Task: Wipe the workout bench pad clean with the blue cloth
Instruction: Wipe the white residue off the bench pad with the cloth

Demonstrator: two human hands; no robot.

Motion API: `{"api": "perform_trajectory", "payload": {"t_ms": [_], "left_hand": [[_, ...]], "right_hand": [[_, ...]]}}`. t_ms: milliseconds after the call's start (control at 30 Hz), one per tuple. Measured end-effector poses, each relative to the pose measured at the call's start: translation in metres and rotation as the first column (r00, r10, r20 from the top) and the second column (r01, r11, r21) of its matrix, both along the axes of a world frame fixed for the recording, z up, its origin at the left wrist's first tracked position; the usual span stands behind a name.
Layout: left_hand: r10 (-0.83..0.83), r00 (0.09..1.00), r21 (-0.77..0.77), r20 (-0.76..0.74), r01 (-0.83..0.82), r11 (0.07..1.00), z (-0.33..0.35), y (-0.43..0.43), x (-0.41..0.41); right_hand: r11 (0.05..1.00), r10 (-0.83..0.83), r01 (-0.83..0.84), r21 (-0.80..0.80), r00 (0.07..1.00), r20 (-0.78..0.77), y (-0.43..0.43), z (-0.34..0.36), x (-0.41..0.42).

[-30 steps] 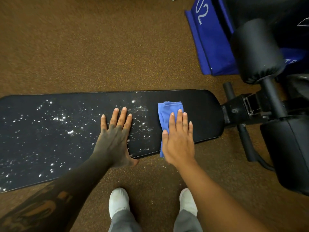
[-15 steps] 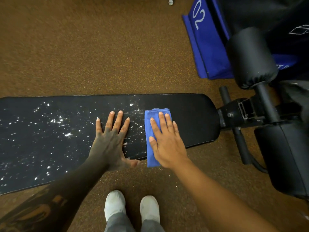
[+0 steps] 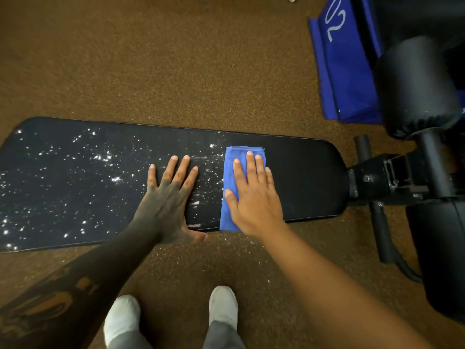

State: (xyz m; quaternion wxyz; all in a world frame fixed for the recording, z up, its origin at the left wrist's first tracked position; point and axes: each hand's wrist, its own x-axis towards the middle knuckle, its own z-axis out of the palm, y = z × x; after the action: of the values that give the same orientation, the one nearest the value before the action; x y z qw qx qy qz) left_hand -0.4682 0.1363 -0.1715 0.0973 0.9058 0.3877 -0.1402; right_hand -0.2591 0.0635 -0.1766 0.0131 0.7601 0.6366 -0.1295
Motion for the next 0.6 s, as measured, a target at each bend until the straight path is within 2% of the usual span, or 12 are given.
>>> {"api": "perform_trajectory", "payload": {"t_ms": [133, 300, 467, 600], "left_hand": [[-0.007, 1.0, -0.005, -0.007, 0.006, 1.0, 0.001, 0.001, -0.009], [-0.012, 1.0, 0.006, 0.028, 0.012, 1.0, 0.001, 0.003, -0.013], [-0.017, 0.999, 0.019, 0.048, 0.016, 1.0, -0.001, 0.004, -0.015], [-0.014, 0.999, 0.02, 0.048, 0.013, 1.0, -0.004, 0.005, -0.015]], "right_hand": [[0.999, -0.049, 0.049, -0.002, 0.999, -0.005, 0.006, 0.002, -0.009], [0.998, 0.045, -0.045, -0.033, 0.999, 0.005, -0.034, 0.001, -0.021], [0.998, -0.055, 0.055, -0.033, 0.999, 0.0, 0.008, 0.003, -0.019], [0.998, -0.066, 0.066, 0.008, 0.998, 0.003, -0.013, 0.0, -0.034]]}}
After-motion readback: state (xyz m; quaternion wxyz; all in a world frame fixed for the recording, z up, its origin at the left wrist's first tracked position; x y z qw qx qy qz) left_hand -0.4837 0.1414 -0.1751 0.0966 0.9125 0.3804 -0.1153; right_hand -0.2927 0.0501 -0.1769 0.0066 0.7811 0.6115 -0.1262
